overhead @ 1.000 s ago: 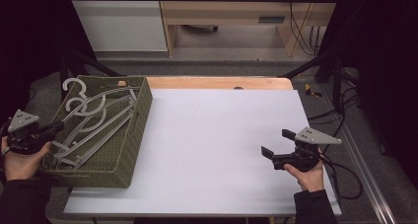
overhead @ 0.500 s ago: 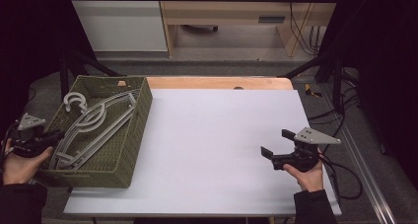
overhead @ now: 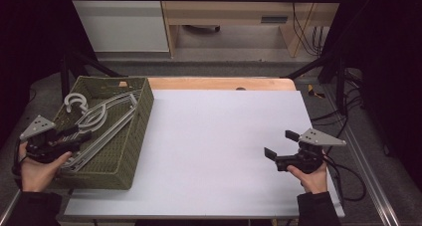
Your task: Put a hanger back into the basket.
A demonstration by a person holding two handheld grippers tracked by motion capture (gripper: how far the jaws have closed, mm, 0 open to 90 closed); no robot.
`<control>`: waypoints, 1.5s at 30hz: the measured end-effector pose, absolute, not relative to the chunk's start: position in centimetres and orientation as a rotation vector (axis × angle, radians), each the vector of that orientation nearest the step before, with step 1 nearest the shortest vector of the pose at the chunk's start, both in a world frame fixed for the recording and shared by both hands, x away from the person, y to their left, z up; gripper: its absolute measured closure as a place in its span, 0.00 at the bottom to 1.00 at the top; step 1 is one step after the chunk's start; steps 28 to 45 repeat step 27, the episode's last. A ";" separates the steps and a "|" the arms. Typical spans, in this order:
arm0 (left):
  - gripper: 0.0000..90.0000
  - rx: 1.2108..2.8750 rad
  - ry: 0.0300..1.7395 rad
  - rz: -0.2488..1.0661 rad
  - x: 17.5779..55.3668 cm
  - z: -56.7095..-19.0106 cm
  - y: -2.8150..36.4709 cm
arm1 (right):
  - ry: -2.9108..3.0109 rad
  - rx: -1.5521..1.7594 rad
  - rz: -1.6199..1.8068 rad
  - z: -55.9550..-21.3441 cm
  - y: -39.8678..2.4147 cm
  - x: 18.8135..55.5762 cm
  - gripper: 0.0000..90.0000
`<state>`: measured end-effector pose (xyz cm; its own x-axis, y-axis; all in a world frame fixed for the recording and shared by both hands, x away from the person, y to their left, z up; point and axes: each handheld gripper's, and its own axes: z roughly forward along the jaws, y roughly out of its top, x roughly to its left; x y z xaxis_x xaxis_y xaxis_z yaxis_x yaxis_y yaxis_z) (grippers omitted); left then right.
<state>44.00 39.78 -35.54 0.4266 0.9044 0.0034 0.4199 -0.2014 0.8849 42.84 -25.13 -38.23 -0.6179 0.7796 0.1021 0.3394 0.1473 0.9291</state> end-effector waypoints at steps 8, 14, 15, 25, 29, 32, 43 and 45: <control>0.25 1.738 1.027 0.607 43.0 -35.8 35.2 | 2.021 1.064 1.483 -38.2 -25.3 42.8 0.01; 0.14 1.704 0.963 0.549 42.3 -36.3 32.6 | 2.019 1.064 1.492 -38.2 -25.4 42.7 0.01; 0.12 1.704 0.958 0.548 42.2 -36.4 32.3 | 2.008 1.074 1.497 -38.2 -25.3 42.7 0.01; 0.07 1.728 0.960 0.528 41.9 -37.3 31.3 | 1.995 1.073 1.521 -38.2 -25.9 42.5 0.01; 0.07 1.732 0.957 0.525 41.9 -37.5 31.3 | 1.993 1.075 1.520 -38.2 -26.0 42.4 0.01; 0.07 1.732 0.957 0.525 41.9 -37.5 31.3 | 1.993 1.075 1.520 -38.2 -26.0 42.4 0.01; 0.07 1.732 0.957 0.525 41.9 -37.5 31.3 | 1.993 1.075 1.520 -38.2 -26.0 42.4 0.01; 0.07 1.732 0.957 0.525 41.9 -37.5 31.3 | 1.993 1.075 1.520 -38.2 -26.0 42.4 0.01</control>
